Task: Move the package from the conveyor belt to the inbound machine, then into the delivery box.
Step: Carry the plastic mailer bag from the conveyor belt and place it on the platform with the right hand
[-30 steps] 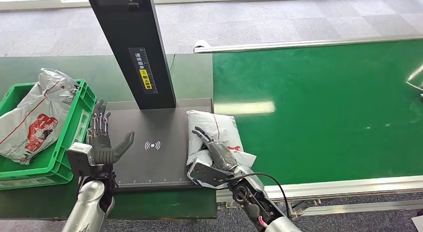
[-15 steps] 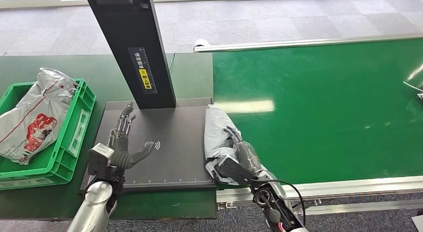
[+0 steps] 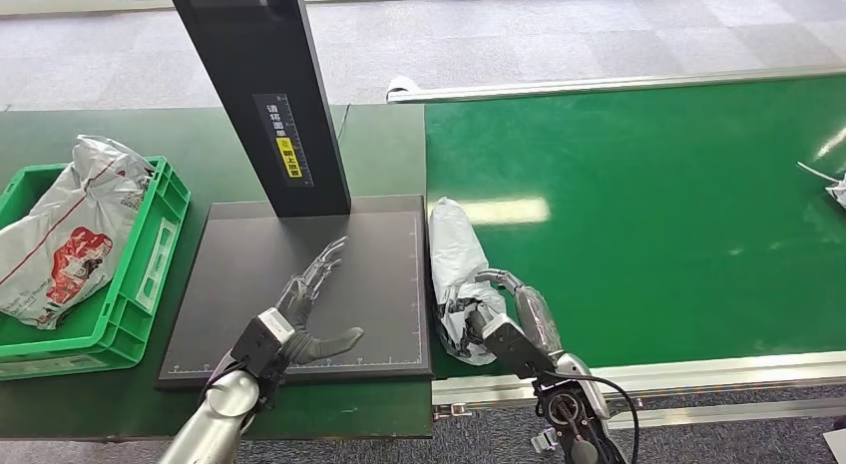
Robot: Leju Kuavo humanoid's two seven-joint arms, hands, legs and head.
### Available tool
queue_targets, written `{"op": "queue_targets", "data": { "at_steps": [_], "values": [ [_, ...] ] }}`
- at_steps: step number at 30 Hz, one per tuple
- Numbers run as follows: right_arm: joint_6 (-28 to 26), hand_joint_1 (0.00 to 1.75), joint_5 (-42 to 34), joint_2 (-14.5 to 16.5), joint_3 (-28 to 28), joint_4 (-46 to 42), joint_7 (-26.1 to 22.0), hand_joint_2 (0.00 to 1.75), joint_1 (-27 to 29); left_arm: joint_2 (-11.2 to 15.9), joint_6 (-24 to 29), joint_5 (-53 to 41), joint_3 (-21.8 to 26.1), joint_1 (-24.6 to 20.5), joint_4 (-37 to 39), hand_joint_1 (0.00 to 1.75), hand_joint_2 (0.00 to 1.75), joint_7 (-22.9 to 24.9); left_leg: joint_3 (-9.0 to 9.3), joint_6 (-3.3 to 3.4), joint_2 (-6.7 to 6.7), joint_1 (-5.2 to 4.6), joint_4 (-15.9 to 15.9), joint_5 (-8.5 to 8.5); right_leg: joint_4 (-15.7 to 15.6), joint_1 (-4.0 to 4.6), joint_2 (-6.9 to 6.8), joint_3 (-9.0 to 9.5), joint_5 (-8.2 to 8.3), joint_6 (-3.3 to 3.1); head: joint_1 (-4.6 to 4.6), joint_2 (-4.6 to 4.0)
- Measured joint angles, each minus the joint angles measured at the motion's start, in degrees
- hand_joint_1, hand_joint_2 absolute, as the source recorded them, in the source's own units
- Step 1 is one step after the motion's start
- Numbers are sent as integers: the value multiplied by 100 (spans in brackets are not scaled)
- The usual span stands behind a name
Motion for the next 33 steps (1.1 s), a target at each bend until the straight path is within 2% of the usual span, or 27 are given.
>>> {"op": "queue_targets", "data": {
  "at_steps": [20,33],
  "values": [
    [0,175,-3,-35,-30,-48,-20,175,21,21,2,2,-28,0,2,0,175,0,-1,0,-1,0,0,0,0,0,0,-1,0,0,0,0],
    [27,175,-152,-64,-114,-152,-223,175,100,21,132,61,-22,27,-36,0,175,32,-5,0,-2,-1,0,0,0,-1,-1,-3,0,0,-1,0]
  ]
}}
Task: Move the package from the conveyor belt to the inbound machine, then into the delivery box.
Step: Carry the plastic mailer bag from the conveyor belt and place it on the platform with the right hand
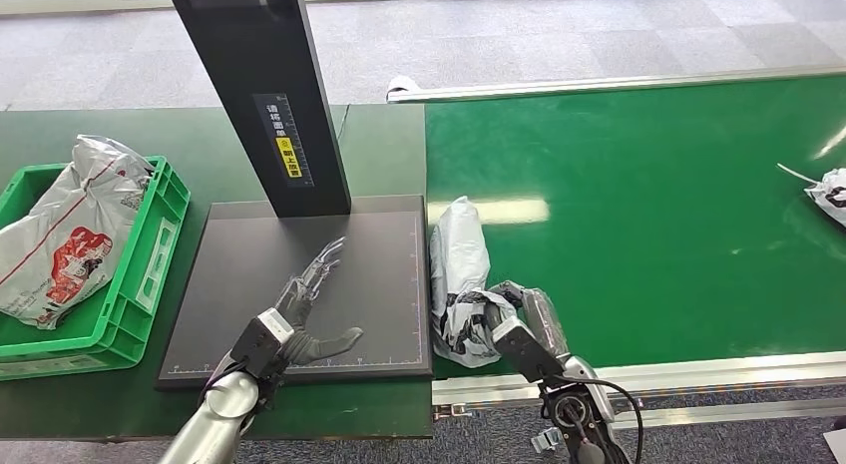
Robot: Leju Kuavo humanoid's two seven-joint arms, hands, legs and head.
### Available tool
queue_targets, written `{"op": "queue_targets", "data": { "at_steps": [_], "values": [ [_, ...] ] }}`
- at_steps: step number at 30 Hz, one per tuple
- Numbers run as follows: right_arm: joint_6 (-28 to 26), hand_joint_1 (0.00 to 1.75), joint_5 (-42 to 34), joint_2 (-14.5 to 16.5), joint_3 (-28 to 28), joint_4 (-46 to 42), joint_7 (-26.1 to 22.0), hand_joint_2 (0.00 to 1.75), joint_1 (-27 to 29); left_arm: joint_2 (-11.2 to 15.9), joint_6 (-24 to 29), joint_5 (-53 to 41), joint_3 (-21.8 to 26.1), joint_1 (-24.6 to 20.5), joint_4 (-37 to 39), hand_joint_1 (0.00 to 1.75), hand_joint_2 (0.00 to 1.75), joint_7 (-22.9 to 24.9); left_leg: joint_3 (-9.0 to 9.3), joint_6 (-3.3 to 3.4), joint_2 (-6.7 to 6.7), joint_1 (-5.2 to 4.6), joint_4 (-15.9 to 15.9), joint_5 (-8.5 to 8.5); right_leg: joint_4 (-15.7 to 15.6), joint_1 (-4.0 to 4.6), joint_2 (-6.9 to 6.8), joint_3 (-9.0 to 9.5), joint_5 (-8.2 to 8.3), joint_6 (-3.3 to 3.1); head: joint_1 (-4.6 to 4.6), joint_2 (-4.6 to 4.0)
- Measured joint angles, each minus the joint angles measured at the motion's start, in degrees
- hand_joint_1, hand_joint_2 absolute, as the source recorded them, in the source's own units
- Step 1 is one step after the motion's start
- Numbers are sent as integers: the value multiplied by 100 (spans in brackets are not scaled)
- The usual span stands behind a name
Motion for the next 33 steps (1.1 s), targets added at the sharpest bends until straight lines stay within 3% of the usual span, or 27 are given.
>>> {"op": "queue_targets", "data": {
  "at_steps": [4,9,16,21,26,33],
  "values": [
    [-120,175,508,-110,-48,-385,53,175,-120,1,365,102,143,-33,-110,0,175,-20,-7,1,2,0,0,2,1,0,1,-2,4,3,-1,0],
    [157,175,1134,-280,-46,-767,626,175,-1129,23,608,400,557,-211,-209,0,175,-32,-6,6,2,0,2,17,2,-1,0,-7,15,7,0,0],
    [287,175,1253,-364,4,-879,769,175,-1821,69,753,571,822,-250,-304,0,175,-118,-33,7,-5,0,2,21,5,-1,-8,-23,17,9,1,0],
    [577,175,1256,-424,215,-723,1124,175,-2913,128,927,740,1089,-297,-543,0,175,-145,-40,9,-2,-2,3,25,6,-2,-7,-35,20,9,1,0],
    [631,175,1250,-390,461,-398,1280,175,-3726,177,988,652,1314,-317,-744,0,175,-131,-41,8,-5,0,3,26,6,0,-8,-35,20,9,-1,0],
    [621,175,1313,-57,813,186,1286,175,-4057,184,1103,345,1335,-487,-767,0,175,-127,-43,8,-5,0,3,26,6,0,-8,-36,20,9,1,0]
  ]
}}
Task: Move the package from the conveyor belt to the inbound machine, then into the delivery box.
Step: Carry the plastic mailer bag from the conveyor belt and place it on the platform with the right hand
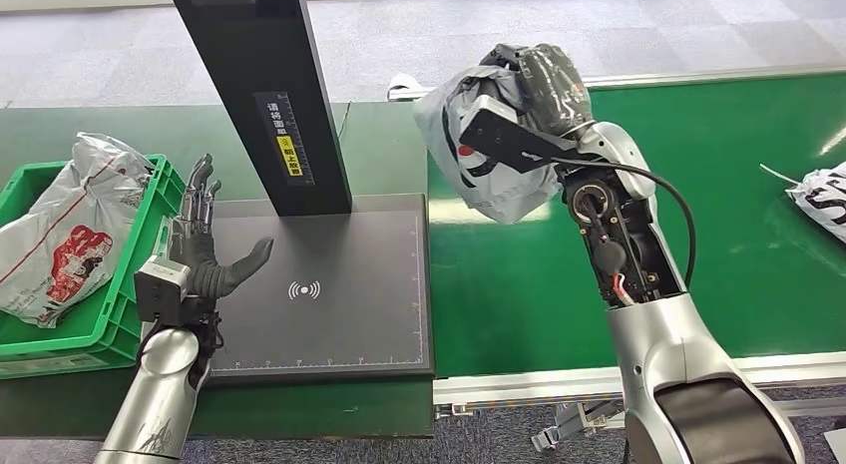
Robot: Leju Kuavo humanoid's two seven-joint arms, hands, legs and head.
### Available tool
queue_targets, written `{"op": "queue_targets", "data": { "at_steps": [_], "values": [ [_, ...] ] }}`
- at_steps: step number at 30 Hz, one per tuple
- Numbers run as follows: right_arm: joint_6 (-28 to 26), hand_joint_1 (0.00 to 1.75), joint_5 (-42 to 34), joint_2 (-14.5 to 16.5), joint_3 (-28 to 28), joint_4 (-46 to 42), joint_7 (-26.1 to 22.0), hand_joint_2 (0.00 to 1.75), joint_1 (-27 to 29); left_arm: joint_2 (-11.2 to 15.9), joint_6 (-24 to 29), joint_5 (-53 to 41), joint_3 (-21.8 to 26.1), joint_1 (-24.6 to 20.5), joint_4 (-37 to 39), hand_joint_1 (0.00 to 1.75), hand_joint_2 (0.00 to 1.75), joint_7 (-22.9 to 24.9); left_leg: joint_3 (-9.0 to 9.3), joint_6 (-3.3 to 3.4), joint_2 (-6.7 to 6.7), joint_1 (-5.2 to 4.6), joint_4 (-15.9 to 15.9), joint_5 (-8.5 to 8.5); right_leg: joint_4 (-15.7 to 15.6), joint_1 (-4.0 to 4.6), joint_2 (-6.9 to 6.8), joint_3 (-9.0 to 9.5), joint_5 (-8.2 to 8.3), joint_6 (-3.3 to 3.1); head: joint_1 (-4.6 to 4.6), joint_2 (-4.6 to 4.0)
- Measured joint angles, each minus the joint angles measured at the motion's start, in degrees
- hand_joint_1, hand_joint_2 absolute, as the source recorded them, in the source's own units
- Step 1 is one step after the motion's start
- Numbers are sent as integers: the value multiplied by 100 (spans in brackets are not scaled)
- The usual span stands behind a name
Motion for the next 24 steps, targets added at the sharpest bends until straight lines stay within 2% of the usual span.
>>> {"op": "queue_targets", "data": {
  "at_steps": [10,16,22,24],
  "values": [
    [128,175,-112,577,286,661,19,175,-176,28,25,-65,-5,-77,-4,0,175,77,-1,-1,-1,1,0,0,1,1,-1,-2,-1,0,-1,0],
    [210,175,-323,953,394,1267,-30,175,-243,48,10,-120,-74,-269,97,0,175,102,1,-3,-1,0,0,3,1,1,-1,-2,0,0,-1,0],
    [269,175,-447,1188,444,1725,-99,175,-275,66,10,-168,-157,-376,142,0,175,155,1,-3,-1,1,0,3,1,1,-1,-2,0,0,-1,0],
    [286,87,-450,1241,467,1831,-101,175,-280,69,10,-177,-164,-407,178,0,175,174,1,-3,-1,1,0,3,1,1,-1,-2,0,0,-1,0]
  ]
}}
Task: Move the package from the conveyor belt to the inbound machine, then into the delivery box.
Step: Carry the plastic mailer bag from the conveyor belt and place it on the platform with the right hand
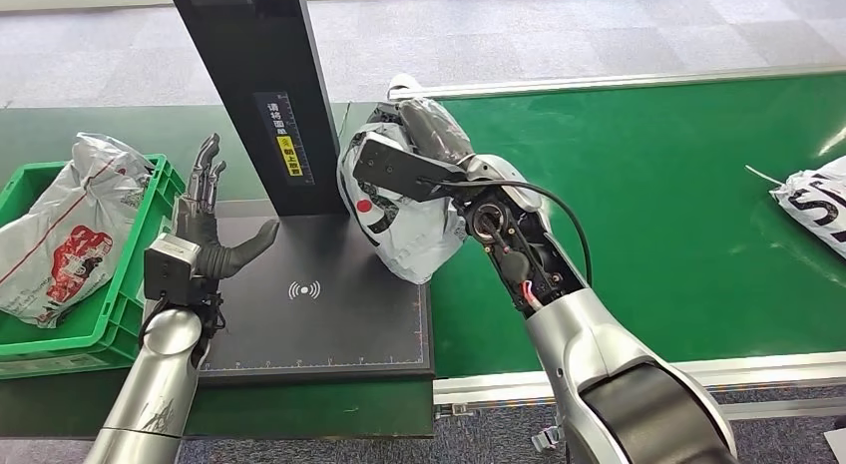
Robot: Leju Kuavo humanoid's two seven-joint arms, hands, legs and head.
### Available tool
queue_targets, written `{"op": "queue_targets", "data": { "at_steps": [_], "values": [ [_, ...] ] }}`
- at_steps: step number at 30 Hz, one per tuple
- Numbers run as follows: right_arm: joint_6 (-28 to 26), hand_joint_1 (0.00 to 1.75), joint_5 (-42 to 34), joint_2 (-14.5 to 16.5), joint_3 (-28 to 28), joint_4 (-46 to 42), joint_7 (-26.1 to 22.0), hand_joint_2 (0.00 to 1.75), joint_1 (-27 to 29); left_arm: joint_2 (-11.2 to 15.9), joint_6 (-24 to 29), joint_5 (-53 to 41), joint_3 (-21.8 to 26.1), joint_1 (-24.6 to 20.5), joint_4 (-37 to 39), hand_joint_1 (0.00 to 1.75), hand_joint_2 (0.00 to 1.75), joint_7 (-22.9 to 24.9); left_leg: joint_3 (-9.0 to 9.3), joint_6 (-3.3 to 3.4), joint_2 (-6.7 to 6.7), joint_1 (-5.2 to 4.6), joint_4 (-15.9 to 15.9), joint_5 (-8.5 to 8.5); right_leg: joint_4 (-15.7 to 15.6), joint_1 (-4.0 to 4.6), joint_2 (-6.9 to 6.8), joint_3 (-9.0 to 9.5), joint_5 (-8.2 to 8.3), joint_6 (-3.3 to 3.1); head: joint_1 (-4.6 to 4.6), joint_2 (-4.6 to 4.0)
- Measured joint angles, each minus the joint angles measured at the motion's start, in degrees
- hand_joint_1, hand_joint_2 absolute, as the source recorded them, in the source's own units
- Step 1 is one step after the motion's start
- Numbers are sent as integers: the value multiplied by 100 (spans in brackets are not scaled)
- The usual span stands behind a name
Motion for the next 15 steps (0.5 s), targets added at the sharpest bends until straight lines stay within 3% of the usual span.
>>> {"op": "queue_targets", "data": {
  "at_steps": [2,15],
  "values": [
    [15,0,-1,43,38,115,4,175,-3,2,0,-1,-10,-41,45,0,175,9,0,0,0,0,0,0,0,0,0,0,0,0,1,0],
    [46,0,23,119,227,830,121,175,96,1,-50,-9,-94,-163,216,0,175,50,1,0,0,0,0,0,0,0,0,0,0,0,0,0]
  ]
}}
